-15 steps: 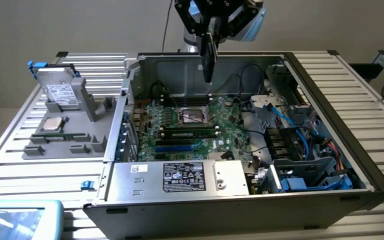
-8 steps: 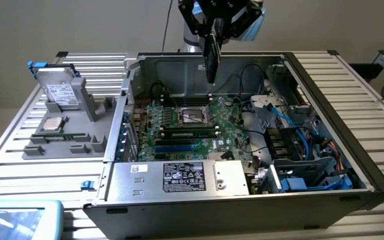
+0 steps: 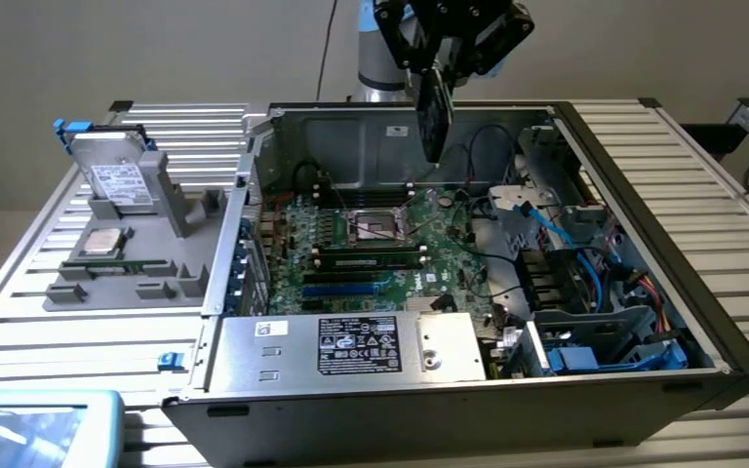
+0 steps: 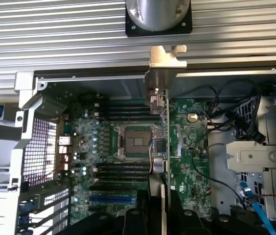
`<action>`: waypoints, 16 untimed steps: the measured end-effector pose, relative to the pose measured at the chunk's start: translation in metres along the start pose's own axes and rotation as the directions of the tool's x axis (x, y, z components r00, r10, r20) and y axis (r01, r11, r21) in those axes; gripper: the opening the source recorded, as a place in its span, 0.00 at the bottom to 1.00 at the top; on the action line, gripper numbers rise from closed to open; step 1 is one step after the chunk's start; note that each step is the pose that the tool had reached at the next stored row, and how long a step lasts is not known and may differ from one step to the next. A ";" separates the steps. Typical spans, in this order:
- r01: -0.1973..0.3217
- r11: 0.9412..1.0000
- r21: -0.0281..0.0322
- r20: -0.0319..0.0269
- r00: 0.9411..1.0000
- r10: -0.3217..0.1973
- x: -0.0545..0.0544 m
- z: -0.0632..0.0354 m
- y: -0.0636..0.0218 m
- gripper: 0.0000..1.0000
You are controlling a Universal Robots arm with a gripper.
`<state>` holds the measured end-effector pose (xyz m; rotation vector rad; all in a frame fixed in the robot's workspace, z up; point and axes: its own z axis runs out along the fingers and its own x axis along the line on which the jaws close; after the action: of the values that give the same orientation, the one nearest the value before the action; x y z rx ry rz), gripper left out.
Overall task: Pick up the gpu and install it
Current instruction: 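Pick up the gpu and move the gpu toward the slot, then insert the gpu into the slot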
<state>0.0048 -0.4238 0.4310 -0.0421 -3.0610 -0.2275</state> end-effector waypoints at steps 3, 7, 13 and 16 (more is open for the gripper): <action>0.000 1.000 0.000 0.000 1.000 0.000 0.000 0.0000 0.0000 0.28; 0.046 0.999 0.003 -0.007 0.999 -0.046 0.000 0.0001 0.0000 0.28; 0.152 0.988 0.008 -0.023 0.988 -0.152 0.000 0.0001 0.0000 0.28; 0.206 0.979 0.009 -0.032 0.978 -0.206 0.000 0.0002 0.0000 0.28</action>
<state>0.0051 -0.4238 0.4308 0.2776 -3.0341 -0.2182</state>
